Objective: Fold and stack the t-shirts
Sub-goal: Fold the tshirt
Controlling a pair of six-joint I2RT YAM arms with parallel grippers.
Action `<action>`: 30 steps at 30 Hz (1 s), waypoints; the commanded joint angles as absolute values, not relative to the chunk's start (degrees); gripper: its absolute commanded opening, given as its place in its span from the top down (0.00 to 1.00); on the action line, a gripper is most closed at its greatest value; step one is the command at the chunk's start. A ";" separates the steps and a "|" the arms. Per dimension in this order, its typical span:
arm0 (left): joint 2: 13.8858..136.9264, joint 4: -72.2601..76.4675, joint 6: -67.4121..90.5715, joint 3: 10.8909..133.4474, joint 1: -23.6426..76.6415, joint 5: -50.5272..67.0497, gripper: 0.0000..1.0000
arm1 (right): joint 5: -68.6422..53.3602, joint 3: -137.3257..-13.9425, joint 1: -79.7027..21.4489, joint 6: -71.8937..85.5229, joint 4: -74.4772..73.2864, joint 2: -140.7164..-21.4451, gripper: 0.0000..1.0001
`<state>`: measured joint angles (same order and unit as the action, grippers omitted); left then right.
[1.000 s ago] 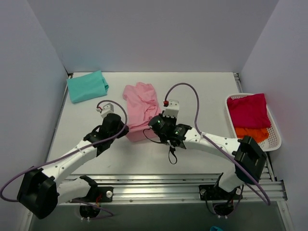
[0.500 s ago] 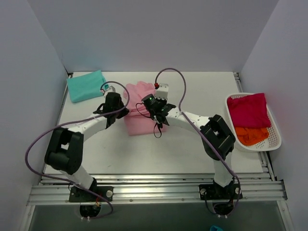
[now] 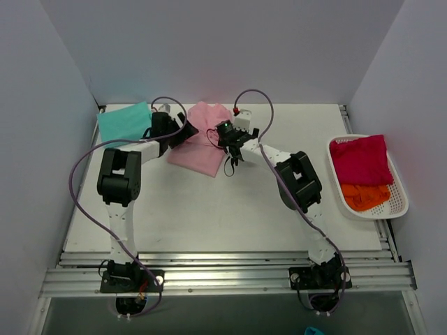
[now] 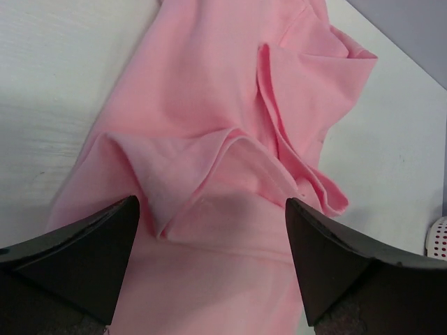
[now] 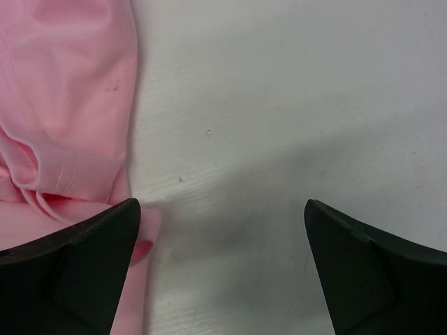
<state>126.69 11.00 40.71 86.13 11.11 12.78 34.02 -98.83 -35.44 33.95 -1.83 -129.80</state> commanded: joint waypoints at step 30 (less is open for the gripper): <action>92.63 18.02 45.00 41.92 8.61 -4.22 0.06 | 12.75 -62.84 -48.52 45.35 29.79 -111.44 0.00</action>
<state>91.72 15.00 43.57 40.82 8.29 -3.09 16.75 -61.36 -48.75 43.46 24.71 -109.16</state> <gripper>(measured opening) 0.940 0.995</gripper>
